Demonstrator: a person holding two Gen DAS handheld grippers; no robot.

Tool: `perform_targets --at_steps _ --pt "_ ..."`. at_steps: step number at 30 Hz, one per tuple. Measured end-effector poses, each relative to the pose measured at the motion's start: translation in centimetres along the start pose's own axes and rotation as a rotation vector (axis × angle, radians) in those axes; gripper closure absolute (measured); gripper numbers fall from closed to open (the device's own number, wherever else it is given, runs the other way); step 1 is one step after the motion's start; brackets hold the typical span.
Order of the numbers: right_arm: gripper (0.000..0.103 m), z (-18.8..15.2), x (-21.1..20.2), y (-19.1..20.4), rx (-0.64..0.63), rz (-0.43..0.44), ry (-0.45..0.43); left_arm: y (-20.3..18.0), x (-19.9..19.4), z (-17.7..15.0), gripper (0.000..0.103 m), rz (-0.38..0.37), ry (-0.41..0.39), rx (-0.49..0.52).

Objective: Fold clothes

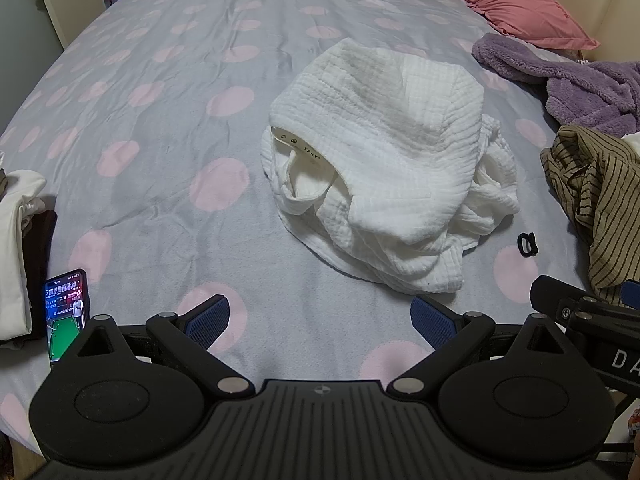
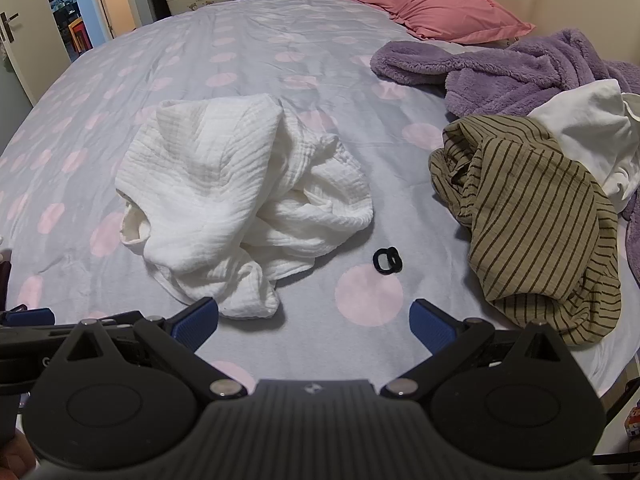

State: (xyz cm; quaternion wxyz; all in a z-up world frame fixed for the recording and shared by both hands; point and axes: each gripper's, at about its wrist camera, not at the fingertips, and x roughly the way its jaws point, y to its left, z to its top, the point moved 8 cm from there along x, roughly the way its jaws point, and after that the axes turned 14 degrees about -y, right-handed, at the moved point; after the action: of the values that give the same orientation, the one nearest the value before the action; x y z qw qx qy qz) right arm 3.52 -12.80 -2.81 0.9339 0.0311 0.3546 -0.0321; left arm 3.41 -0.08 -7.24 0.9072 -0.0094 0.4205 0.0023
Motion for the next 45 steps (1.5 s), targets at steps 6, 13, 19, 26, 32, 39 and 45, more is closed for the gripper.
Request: perform_targets --at_steps 6,13,19,26,32,39,45 --pt "0.0 -0.03 0.02 -0.02 0.0 0.001 0.002 0.0 0.01 -0.01 0.004 0.002 0.002 0.0" --pt "0.0 -0.02 0.0 -0.08 0.001 0.002 0.002 0.01 0.07 -0.03 0.004 -0.001 0.0 -0.002" --pt "0.0 0.06 0.17 -0.07 -0.002 0.0 0.0 -0.03 0.09 0.14 0.004 -0.004 -0.011 0.005" --pt "0.0 0.14 0.21 -0.17 -0.003 -0.002 -0.003 -0.08 0.07 0.1 0.004 -0.006 -0.006 0.0" --pt "0.0 0.11 0.34 -0.21 -0.005 -0.007 -0.002 -0.12 0.09 -0.05 0.004 -0.004 0.001 0.001" --pt "0.0 0.14 0.22 -0.04 -0.006 -0.002 -0.005 0.1 0.16 0.11 0.004 -0.004 -0.006 -0.007" --pt "0.0 0.35 0.26 -0.27 0.004 -0.003 -0.008 0.08 0.15 0.04 0.004 -0.005 -0.002 -0.012"
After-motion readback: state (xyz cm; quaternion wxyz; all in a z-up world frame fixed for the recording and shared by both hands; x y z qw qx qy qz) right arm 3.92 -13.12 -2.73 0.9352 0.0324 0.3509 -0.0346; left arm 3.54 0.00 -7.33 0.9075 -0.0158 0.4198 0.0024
